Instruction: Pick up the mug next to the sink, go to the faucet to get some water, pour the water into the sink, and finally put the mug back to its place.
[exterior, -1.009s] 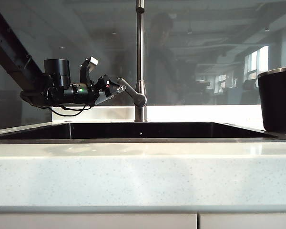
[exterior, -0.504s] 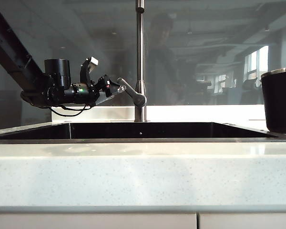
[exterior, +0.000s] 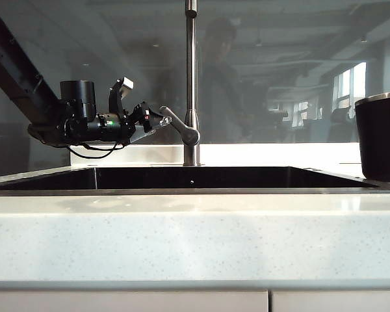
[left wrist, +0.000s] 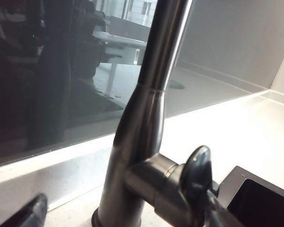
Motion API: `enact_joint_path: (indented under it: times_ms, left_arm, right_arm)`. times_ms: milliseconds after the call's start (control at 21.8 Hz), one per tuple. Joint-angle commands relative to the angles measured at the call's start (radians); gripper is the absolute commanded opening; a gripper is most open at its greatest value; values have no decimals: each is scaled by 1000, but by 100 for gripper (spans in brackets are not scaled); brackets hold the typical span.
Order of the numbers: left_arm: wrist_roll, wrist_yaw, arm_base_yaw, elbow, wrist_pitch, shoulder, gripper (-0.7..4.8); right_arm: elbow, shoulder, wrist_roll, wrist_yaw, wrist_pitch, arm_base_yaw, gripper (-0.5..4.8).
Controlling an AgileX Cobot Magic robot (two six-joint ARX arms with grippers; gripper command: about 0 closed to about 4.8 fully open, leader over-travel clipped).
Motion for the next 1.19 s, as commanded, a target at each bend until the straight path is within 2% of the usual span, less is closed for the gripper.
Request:
enact_joint_path:
  times_ms: [46, 504, 642, 963, 1100, 1192]
  left_arm:
    - [-2, 2, 1, 3, 3, -5, 421]
    - [-2, 2, 1, 3, 3, -5, 421]
    - [-2, 2, 1, 3, 3, -5, 421]
    - [-2, 2, 1, 3, 3, -5, 421]
    - [-2, 2, 1, 3, 3, -5, 421]
    - [-2, 2, 1, 3, 3, -5, 421]
  right_arm:
    - [3, -2, -7, -17, 2, 2, -1]
    - [3, -2, -7, -13, -13, 2, 0]
    - [3, -2, -8, -13, -19, 2, 47]
    - [3, -2, -8, -12, -20, 2, 56]
    - [3, -2, -8, -5, -33, 2, 116]
    - [3, -2, -7, -5, -49, 2, 122]
